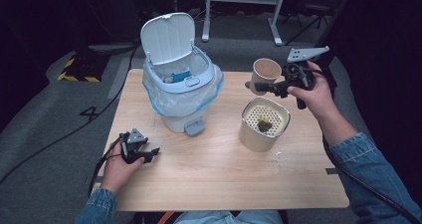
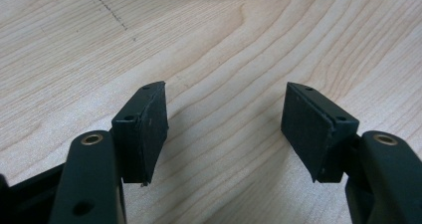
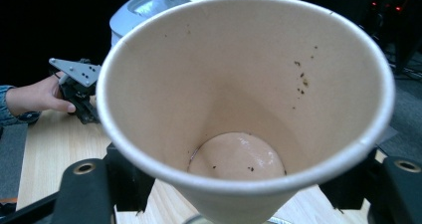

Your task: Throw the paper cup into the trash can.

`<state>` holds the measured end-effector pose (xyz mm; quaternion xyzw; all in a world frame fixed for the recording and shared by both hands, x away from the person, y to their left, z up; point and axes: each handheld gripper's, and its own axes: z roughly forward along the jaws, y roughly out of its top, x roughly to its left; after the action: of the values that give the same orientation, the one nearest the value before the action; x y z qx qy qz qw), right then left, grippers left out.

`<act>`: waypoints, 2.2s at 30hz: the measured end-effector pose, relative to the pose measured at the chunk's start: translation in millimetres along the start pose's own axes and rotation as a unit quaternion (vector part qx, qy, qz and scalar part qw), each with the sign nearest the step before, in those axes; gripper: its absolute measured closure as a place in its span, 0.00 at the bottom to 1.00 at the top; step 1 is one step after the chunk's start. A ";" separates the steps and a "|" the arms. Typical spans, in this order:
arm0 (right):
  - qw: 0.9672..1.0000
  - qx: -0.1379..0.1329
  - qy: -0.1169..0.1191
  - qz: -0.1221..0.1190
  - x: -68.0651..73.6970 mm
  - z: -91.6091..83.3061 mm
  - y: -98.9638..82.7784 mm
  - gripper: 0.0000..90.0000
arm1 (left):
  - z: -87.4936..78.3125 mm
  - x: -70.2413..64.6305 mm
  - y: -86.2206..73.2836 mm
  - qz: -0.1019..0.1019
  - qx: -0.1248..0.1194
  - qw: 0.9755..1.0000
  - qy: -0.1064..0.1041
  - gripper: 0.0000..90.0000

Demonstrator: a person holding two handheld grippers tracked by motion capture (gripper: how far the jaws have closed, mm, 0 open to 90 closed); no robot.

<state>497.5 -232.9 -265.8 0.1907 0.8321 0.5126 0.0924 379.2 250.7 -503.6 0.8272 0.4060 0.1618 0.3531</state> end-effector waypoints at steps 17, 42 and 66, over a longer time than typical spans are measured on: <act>0.999 0.001 0.023 -0.023 7.3 52.8 46.6 0.32 | -0.2 0.3 0.0 -0.002 0.000 1.000 -0.002 0.39; 0.999 0.003 0.036 -0.013 18.6 147.7 99.8 0.31 | -0.2 -0.4 0.1 0.000 0.001 1.000 0.001 0.39; 0.996 0.076 0.021 -0.032 20.4 187.1 97.7 0.24 | -0.2 -0.4 0.1 0.001 0.002 1.000 0.001 0.39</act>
<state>566.1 -32.2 -263.7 0.1595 0.8761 0.4484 0.0770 378.9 250.4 -503.4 0.8278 0.4061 0.1623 0.3513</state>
